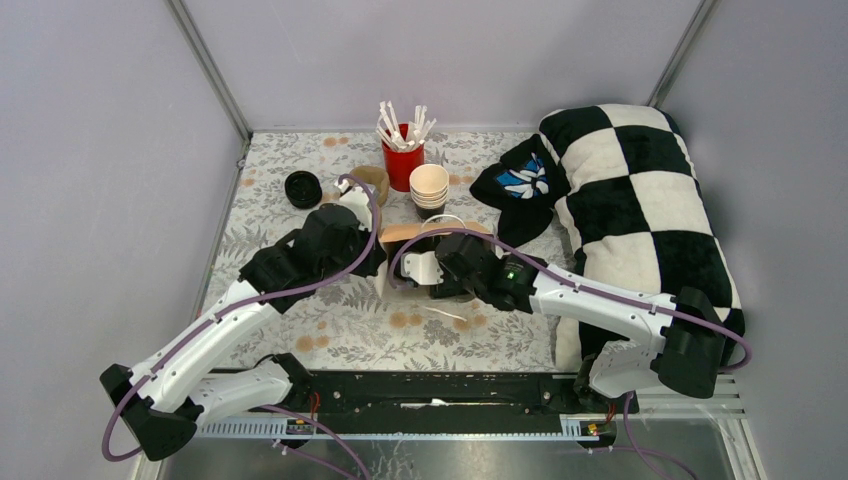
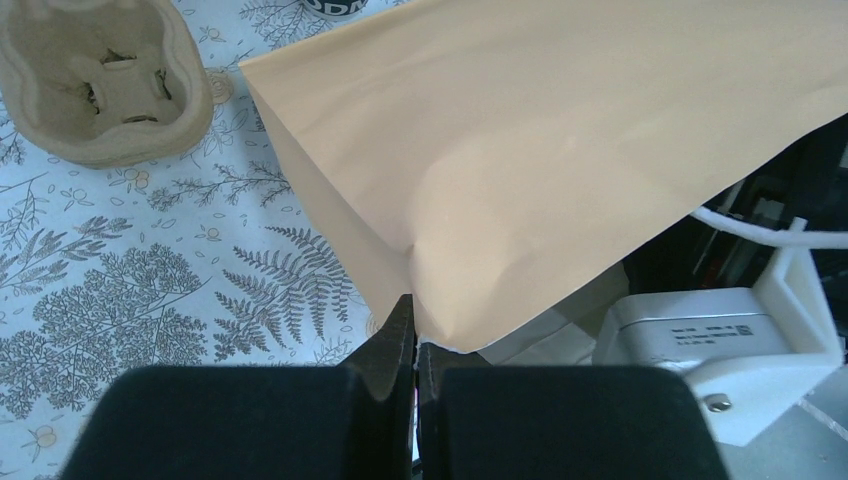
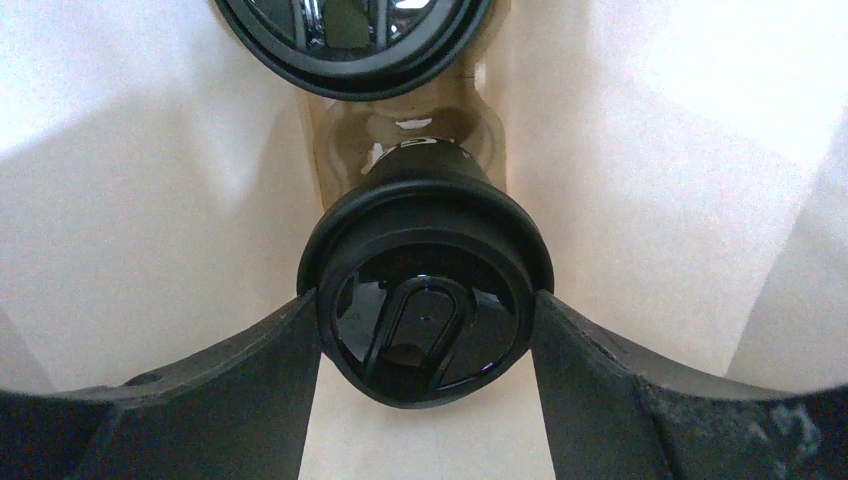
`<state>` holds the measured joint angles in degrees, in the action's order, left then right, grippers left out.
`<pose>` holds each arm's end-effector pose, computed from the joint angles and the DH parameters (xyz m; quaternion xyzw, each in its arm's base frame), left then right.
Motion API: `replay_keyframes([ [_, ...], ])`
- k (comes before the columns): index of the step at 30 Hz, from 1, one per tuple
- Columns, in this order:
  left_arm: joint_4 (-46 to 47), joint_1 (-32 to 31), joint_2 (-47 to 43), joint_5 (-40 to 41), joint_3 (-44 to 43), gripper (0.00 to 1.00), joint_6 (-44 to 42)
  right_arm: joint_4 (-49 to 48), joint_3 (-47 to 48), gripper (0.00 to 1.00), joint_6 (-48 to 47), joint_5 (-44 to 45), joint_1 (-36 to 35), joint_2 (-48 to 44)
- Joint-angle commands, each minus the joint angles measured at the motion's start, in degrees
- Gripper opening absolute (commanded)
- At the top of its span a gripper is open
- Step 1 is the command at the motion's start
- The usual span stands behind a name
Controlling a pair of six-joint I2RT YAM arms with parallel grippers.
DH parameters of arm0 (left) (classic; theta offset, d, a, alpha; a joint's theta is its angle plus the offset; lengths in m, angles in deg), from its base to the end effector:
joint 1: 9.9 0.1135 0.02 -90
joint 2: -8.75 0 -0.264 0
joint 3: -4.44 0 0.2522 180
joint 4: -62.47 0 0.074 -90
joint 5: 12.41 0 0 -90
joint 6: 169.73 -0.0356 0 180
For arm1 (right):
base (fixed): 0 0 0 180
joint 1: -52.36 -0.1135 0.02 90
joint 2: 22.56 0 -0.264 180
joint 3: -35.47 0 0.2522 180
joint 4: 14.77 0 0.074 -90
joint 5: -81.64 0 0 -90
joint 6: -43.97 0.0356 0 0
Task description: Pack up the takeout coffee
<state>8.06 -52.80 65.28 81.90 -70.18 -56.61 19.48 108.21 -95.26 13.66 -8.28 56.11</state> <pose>0.1501 -0.1358 0.3472 0.1364 0.8813 -0.2177 0.3966 0.1591 0.2556 0.2773 -0.6825 0.5773 -0.1313 0.4286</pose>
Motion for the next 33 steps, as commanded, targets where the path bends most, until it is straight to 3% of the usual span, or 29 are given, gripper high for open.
replay_keyframes([
  [1, 1.7, -0.3, 0.5, -3.7, -2.6, 0.0, -2.6, -3.0, -1.0, 0.27, 1.4, 2.3, 1.0, -1.1],
  [10, 2.4, -0.3, -0.2, -5.9, -2.0, 0.0, -4.5, -6.9, -0.2, 0.26, 0.3, 0.2, 2.8, 2.0],
  [23, -0.8, -0.3, 0.6, -2.1, -3.2, 0.0, -3.5, -15.4, -4.8, 0.26, -2.4, -5.0, 6.2, 4.5],
  [33, -3.1, -0.3, 1.8, -0.6, -4.6, 0.0, -2.2, -18.6, -7.1, 0.25, -4.8, -2.7, 8.4, 4.1],
])
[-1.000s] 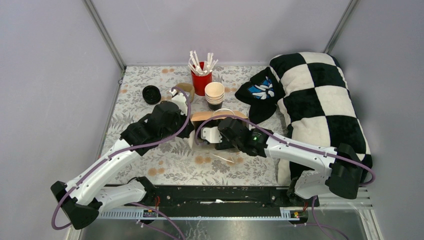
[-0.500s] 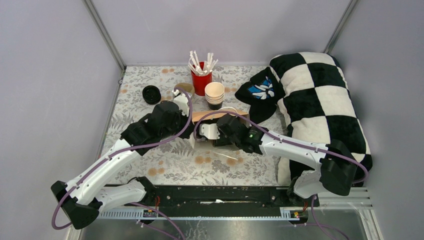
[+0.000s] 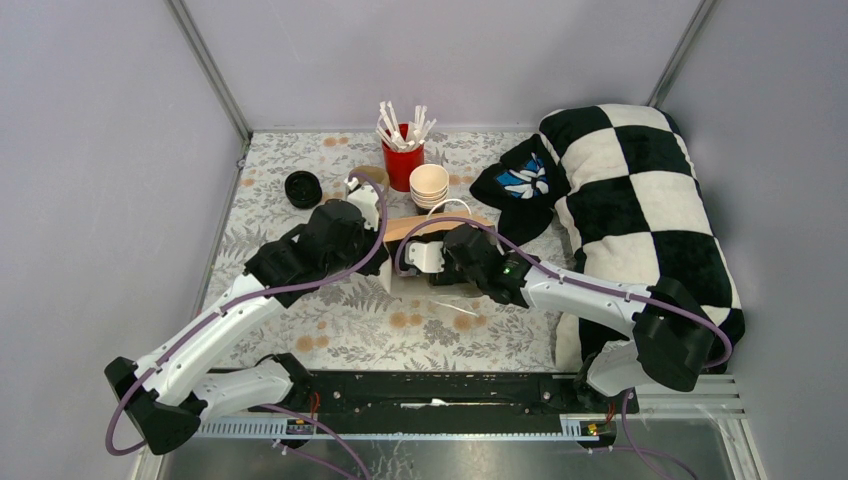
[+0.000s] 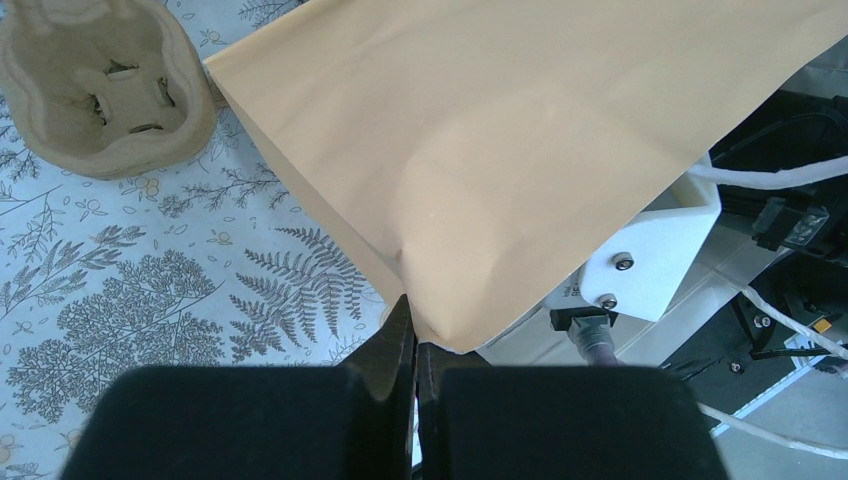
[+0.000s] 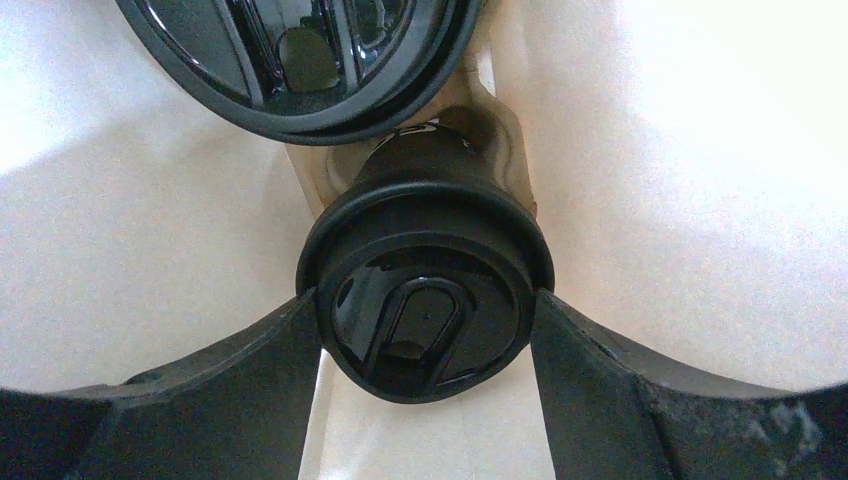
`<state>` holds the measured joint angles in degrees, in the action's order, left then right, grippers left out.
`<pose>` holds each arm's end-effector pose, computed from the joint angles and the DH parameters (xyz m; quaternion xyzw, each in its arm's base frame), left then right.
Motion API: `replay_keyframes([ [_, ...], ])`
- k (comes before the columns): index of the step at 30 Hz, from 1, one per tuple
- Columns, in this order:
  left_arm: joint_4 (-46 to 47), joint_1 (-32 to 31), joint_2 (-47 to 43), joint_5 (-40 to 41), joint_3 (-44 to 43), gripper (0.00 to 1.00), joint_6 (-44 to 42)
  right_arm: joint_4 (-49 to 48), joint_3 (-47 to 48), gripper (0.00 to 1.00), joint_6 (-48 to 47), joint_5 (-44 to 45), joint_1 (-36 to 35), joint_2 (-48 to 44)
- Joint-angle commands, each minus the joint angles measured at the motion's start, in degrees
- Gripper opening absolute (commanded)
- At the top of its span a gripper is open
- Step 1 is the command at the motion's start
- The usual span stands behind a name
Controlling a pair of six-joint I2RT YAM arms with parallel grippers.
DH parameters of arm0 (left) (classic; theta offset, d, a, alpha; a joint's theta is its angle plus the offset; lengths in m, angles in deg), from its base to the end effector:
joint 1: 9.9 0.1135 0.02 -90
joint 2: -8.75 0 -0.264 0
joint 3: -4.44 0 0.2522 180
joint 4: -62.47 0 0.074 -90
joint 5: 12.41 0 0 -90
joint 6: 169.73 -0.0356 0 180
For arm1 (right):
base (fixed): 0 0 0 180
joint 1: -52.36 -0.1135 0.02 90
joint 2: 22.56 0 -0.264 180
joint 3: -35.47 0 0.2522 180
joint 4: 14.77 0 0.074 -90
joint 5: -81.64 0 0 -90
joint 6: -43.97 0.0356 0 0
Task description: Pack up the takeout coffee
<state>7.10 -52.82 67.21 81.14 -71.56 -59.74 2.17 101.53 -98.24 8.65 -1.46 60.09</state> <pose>0.1545 -0.1406 0.3473 0.1651 0.8825 -0.2056 0.3894 0.1961 0.2505 0.2436 -0.6539 0.5801 -0.1237 0.4697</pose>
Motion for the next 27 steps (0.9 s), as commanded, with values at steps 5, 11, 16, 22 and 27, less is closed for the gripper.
replay_keyframes([
  [5, -2.6, -0.3, 0.4, 0.1, -4.5, 0.0, 1.0, -2.5, -0.6, 0.25, -2.0, 1.6, 1.9, 0.6],
  [11, -5.6, -0.3, 1.5, -0.6, -8.6, 0.0, 1.8, 4.9, 3.5, 0.26, 0.0, -2.6, 1.8, 0.0],
  [16, -7.6, -0.3, 2.0, -3.0, -10.0, 0.0, 4.4, 15.0, 9.7, 0.26, 0.9, -4.8, 1.3, 0.6],
  [22, -10.6, -0.3, 3.4, -6.6, -12.0, 0.0, 7.7, 23.9, 14.3, 0.26, 2.2, -5.7, -0.5, 1.1],
  [27, -13.4, -0.3, 3.5, -9.2, -14.0, 0.0, 10.2, 30.7, 16.8, 0.26, 4.7, -8.4, -1.9, 1.4],
])
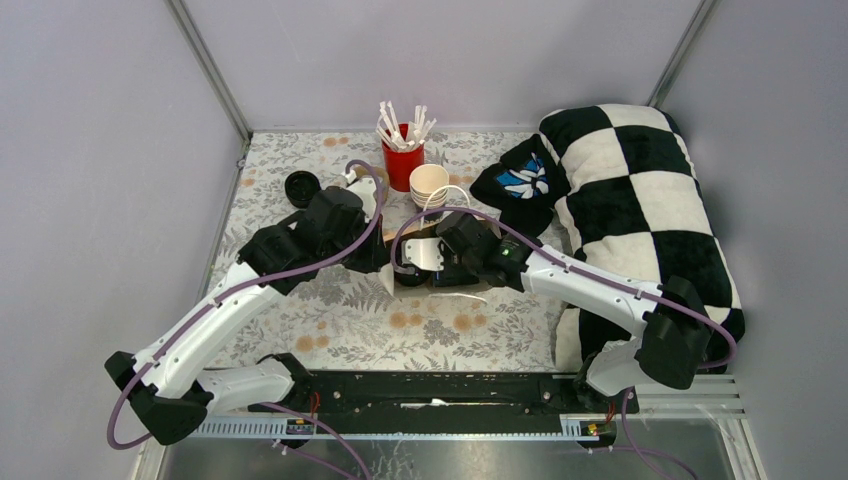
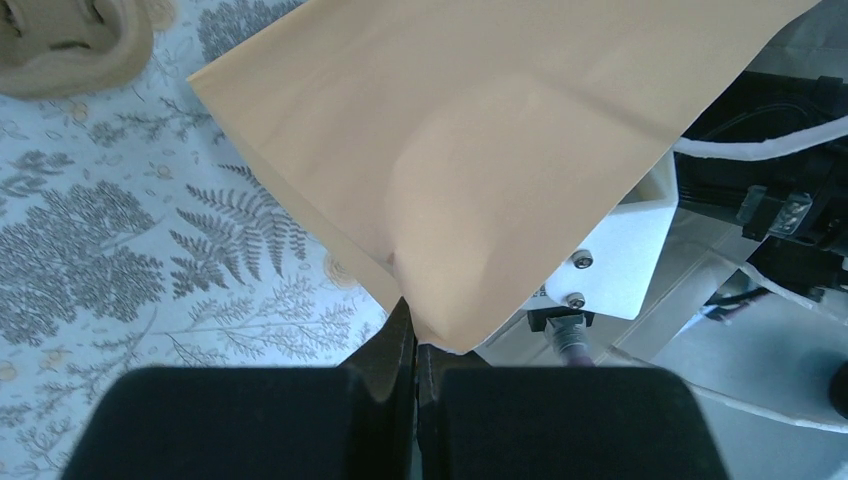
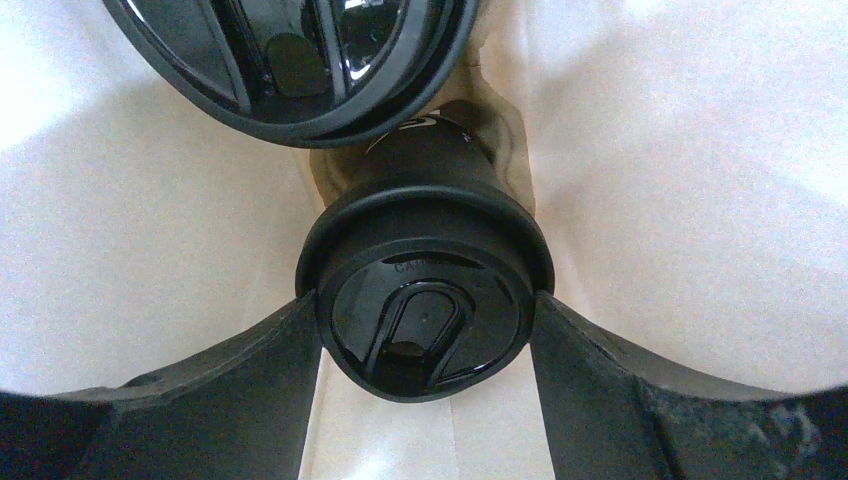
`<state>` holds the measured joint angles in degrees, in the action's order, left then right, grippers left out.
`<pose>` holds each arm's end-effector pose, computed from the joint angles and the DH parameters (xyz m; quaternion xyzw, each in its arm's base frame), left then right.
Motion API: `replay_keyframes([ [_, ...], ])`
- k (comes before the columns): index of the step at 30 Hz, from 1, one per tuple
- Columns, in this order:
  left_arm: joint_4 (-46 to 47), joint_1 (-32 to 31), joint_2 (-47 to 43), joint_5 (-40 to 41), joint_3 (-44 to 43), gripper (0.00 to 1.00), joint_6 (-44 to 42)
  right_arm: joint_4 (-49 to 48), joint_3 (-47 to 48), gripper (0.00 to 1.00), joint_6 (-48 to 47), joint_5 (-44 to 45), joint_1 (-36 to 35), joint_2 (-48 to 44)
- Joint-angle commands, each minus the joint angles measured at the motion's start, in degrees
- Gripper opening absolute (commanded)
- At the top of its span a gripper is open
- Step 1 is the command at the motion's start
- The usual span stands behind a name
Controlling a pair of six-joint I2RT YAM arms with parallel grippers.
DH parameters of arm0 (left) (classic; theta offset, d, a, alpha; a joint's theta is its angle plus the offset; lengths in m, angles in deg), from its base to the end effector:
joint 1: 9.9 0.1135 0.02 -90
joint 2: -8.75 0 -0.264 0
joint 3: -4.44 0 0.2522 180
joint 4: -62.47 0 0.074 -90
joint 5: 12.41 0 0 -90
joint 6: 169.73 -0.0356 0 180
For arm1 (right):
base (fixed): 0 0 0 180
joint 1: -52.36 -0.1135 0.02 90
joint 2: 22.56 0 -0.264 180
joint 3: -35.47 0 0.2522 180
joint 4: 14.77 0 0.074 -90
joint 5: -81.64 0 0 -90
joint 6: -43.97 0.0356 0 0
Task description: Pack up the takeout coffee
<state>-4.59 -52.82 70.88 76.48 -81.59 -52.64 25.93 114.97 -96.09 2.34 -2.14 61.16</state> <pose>0.1512 -0.1415 0.3741 0.1302 0.9083 -0.2353 0.3205 0.1911 0.2565 0.2804 -0.7055 0.5909 -0.0713 0.3847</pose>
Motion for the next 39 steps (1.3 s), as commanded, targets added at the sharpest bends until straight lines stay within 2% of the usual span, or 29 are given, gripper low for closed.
replay_keyframes([
  [1, -2.3, -0.3, -0.1, -5.0, -4.4, 0.0, 3.5, 7.7, 3.3, 0.27, 3.0, -2.3, -1.8, 0.2],
  [9, -7.7, -0.2, 1.3, -7.5, -6.8, 0.0, 7.0, 12.9, 4.4, 0.27, 7.4, -8.1, -4.4, 1.9],
  [16, -10.7, 2.3, 3.2, -7.1, -8.3, 0.0, 8.2, 12.0, 3.8, 0.27, 6.5, -8.8, -4.4, 5.8],
  [22, -12.7, 6.3, 4.6, -3.6, -9.9, 0.0, 8.2, 10.2, 3.4, 0.26, 3.4, -9.9, -4.3, 10.5],
  [24, -12.7, 6.9, 5.0, -2.5, -10.6, 0.03, 8.0, 10.7, 4.0, 0.26, 2.8, -10.6, -4.2, 12.1],
  [39, -11.8, 7.2, 8.5, 2.4, -12.8, 0.03, 6.1, 9.1, 2.2, 0.26, 2.2, -16.0, -3.2, 20.6],
])
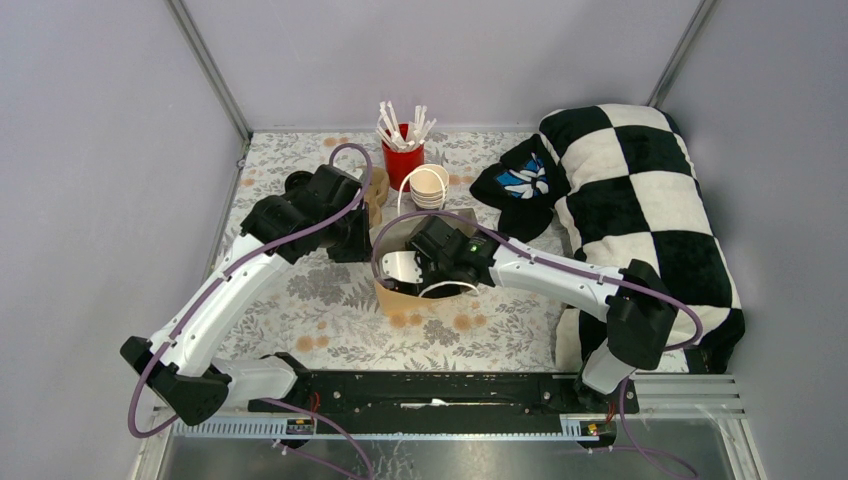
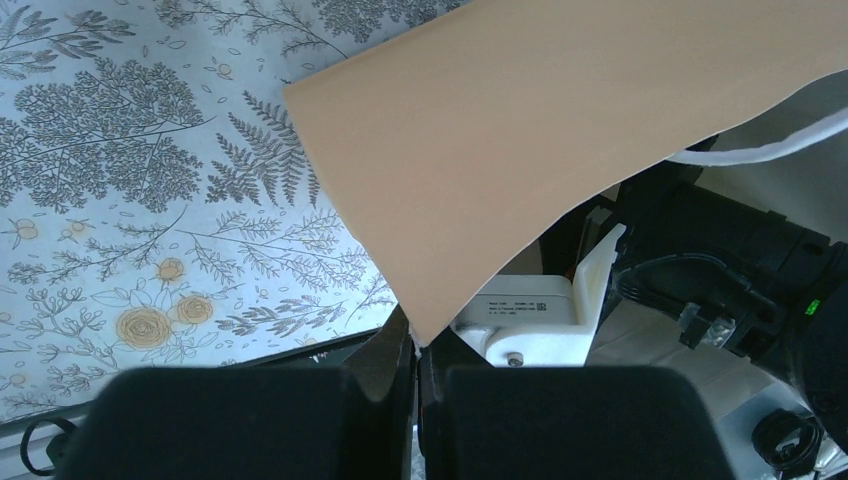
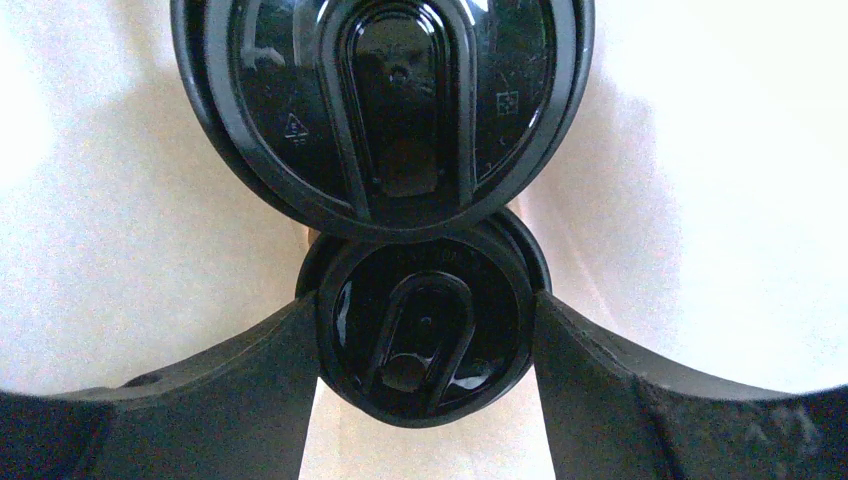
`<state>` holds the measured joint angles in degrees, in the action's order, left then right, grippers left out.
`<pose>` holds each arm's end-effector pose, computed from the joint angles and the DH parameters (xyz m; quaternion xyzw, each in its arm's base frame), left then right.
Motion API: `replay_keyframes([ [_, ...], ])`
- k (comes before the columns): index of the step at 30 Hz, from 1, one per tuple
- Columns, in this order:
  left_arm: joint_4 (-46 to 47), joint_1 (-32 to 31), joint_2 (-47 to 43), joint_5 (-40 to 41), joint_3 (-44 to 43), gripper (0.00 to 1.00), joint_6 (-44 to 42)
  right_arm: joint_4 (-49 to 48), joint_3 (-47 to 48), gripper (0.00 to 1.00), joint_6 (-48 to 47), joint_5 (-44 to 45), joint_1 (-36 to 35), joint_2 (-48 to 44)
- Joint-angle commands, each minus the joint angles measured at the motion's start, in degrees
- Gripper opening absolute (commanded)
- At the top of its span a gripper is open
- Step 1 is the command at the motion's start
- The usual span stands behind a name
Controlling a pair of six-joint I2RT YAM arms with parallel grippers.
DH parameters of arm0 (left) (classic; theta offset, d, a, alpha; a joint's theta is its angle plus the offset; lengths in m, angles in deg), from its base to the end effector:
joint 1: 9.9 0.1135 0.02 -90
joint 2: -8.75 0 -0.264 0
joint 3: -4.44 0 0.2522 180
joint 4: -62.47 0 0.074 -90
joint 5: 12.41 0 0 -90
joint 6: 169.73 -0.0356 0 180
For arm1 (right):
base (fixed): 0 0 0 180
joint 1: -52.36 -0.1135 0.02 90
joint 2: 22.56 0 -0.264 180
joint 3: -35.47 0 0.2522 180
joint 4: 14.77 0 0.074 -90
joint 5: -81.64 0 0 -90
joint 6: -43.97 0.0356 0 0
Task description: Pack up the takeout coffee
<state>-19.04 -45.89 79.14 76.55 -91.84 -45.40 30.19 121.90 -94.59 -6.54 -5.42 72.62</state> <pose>0.1778 -0.1299 0.3819 0.0165 0.9552 -0.1773 0.2366 0.1918 0.3022 0.2497 -0.7576 0.5735 0.0100 0.3116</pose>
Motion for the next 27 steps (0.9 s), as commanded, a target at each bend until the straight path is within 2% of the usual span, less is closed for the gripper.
replay_keyframes([
  [1, 2.8, 0.3, 0.2, 2.1, -2.4, 0.02, -1.3, 4.6, -4.5, 0.25, 1.0, -7.7, 0.3, 10.0],
  [7, 2.6, 0.4, -0.3, 2.6, -1.2, 0.01, -2.6, 4.3, -5.0, 0.24, 1.9, -10.2, 0.7, 11.5],
  [10, 1.9, 0.5, -0.5, 3.6, -1.5, 0.0, -3.2, 7.4, -1.6, 0.29, 2.8, -9.1, 0.7, 10.2],
  [17, 2.6, 0.6, -1.3, 5.1, -0.5, 0.0, -4.7, 14.6, 8.7, 0.63, 6.3, -7.0, 0.7, 6.6],
  [18, 2.7, 0.6, -1.2, 5.3, -0.4, 0.0, -4.8, 15.2, 9.9, 0.7, 7.0, -6.4, 0.7, 6.3],
  [19, 2.7, 0.6, -1.2, 5.4, -0.3, 0.0, -4.9, 15.8, 11.2, 0.87, 8.0, -6.0, 0.7, 5.9],
  [20, 2.8, 0.6, -1.1, 5.5, -0.3, 0.0, -4.9, 16.2, 12.3, 0.99, 8.6, -5.8, 0.6, 5.1],
  [27, 3.5, 0.6, -1.7, 4.4, 0.8, 0.0, -4.7, 18.9, 18.6, 1.0, 12.6, -3.2, -1.7, 2.4],
])
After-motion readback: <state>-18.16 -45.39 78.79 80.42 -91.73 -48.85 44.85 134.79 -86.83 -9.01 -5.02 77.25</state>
